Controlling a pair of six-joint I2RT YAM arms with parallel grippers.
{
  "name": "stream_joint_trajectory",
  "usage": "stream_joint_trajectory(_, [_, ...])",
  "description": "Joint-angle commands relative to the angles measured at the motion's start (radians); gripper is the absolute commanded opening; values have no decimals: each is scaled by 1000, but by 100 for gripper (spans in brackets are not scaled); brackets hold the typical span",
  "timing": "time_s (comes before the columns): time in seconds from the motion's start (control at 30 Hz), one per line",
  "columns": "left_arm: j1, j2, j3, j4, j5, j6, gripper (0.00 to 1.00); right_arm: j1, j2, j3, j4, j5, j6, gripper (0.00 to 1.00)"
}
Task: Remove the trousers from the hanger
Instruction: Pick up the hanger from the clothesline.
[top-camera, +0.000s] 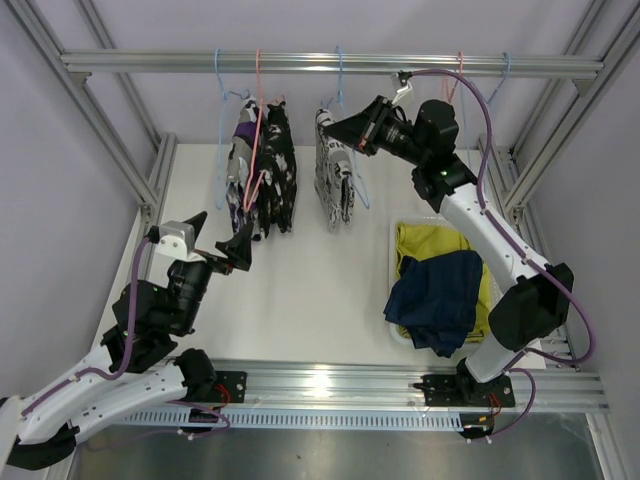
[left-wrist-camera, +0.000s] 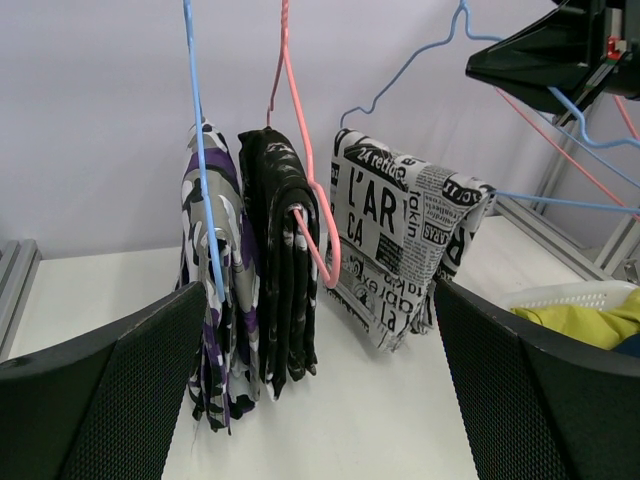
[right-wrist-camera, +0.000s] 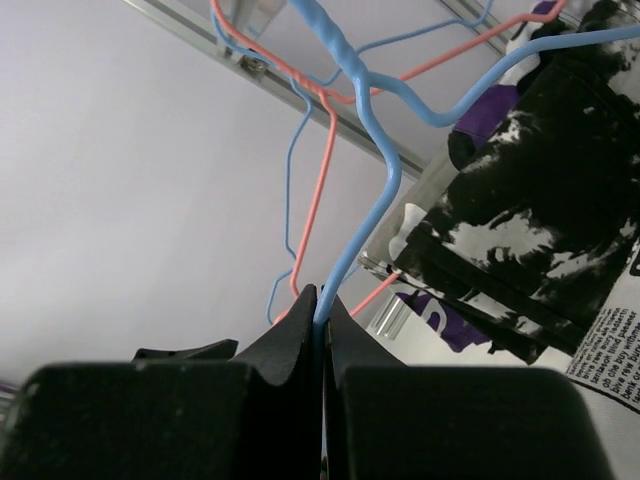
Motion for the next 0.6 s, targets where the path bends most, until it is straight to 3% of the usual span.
stream_joint_trajectory(0.0, [5, 3, 1, 15, 12, 5, 99, 4, -102, 30, 271, 7, -19, 0])
stream_joint_trajectory(0.43, [5, 3, 1, 13, 16, 6, 100, 18, -157, 19, 340, 79, -36, 0])
stream_joint_trajectory(0.57, [0, -3, 1, 7, 41, 0, 99, 97, -245, -15, 190, 241, -171, 0])
